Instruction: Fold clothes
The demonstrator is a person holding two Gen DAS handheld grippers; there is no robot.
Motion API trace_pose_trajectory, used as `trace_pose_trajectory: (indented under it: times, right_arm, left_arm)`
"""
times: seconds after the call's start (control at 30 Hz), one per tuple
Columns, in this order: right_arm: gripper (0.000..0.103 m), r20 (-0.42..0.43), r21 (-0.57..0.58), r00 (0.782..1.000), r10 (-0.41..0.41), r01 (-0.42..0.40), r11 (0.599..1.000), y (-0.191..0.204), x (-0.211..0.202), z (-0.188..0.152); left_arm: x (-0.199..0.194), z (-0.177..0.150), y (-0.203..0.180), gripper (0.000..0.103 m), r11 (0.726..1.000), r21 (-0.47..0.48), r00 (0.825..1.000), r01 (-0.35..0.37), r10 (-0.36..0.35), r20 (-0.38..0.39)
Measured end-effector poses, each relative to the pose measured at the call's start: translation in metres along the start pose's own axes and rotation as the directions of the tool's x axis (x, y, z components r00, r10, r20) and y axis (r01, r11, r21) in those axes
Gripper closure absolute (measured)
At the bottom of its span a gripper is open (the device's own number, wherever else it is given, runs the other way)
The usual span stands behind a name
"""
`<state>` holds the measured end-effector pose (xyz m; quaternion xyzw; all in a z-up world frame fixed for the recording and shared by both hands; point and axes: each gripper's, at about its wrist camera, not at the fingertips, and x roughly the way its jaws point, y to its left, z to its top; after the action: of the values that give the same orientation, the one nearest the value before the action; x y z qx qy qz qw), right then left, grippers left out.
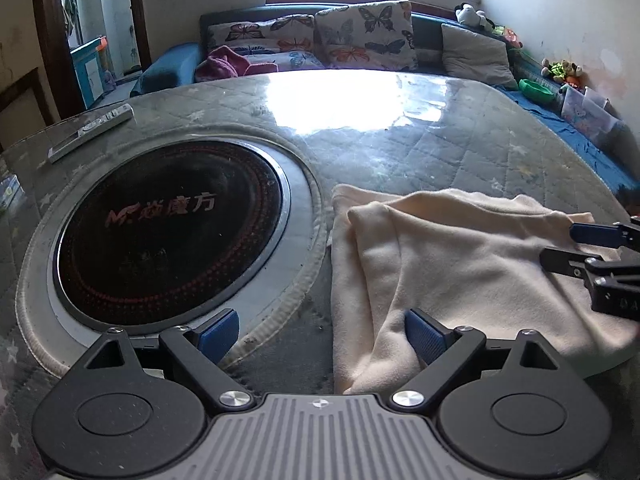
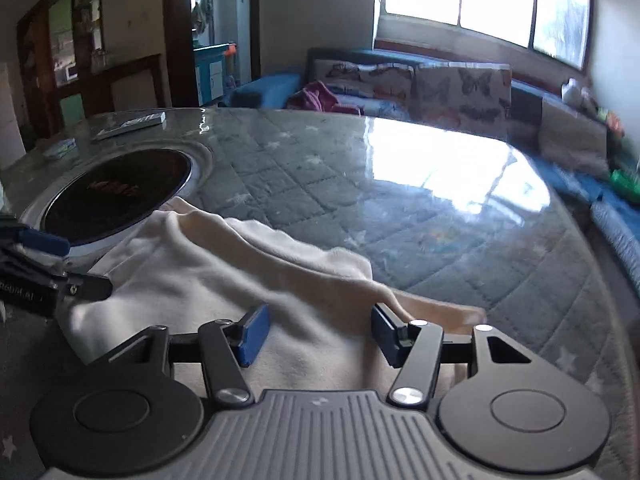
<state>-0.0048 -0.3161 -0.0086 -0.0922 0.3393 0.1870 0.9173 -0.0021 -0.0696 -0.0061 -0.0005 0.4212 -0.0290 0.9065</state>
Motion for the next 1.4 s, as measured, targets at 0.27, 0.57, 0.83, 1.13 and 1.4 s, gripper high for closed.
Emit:
trace_pose_trajectory:
  times: [0.27,0.57,0.83,1.13,1.4]
  right_arm:
    - [0.046,0.057,-0.22,0.994,0.091,-0.076,0.972,0.061,-0.038,0.002]
    - [0.049,0.027,-0.419,0.98,0.197,-0.168,0.892,0.131,-0.037,-0.001]
    - [0.061,-0.009,-0.509,0.982,0.191,-0.169,0.844,0.168,-0.016,-0.009]
    - [0.088,-0.004,-0.428,0.986,0.166,-0.151,0.891,0.162,-0.009,-0.008]
    - [0.093,0.033,-0.264,0.972,0.231,-0.215,0.94,0.133,-0.03,0.002]
  left_arm:
    - [0.001,-0.002,0.012,0.01,1.0,-0.016,1.0,0.004,-0.004,-0.005]
    - [-0.015,0.005,0.04,0.013,0.994,-0.106,1.0,0.013,-0.012,0.009]
    - [-0.026,0.011,0.063,0.013,0.968,-0.237,0.996,0.084,-0.084,0.008]
    - [-0.02,0.012,0.067,0.012,0.91,-0.368,0.978,0.191,-0.208,-0.007]
    - [-0.005,0.009,0.065,0.012,0.82,-0.505,0.943,0.269,-0.33,-0.033]
